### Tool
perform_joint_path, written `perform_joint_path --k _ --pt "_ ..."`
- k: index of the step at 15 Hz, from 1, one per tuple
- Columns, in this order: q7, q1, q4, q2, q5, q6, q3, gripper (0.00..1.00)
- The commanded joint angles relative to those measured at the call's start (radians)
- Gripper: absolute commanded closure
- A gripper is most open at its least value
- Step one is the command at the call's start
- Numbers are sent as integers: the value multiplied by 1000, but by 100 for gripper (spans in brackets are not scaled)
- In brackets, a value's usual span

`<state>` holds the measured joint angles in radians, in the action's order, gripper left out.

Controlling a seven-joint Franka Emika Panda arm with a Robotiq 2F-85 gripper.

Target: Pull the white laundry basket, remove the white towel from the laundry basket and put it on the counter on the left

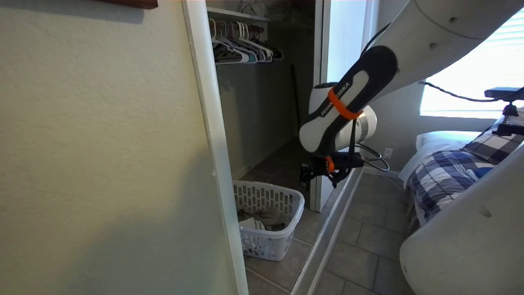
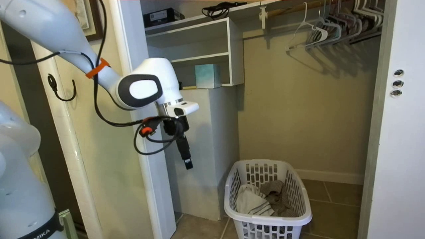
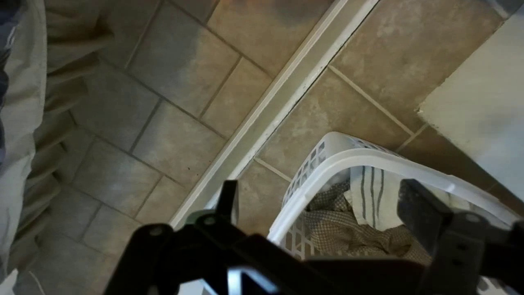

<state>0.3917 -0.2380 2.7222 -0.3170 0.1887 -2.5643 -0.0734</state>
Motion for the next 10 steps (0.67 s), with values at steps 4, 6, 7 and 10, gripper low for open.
perform_joint_path --k 4,6,7,10 --pt "-6 -13 -11 40 -6 -14 9 0" --pt "-7 -14 -9 19 -7 -10 14 0" --pt "-8 -14 -8 14 -8 -10 14 0" --pt "-8 -15 -6 12 -8 -10 14 0"
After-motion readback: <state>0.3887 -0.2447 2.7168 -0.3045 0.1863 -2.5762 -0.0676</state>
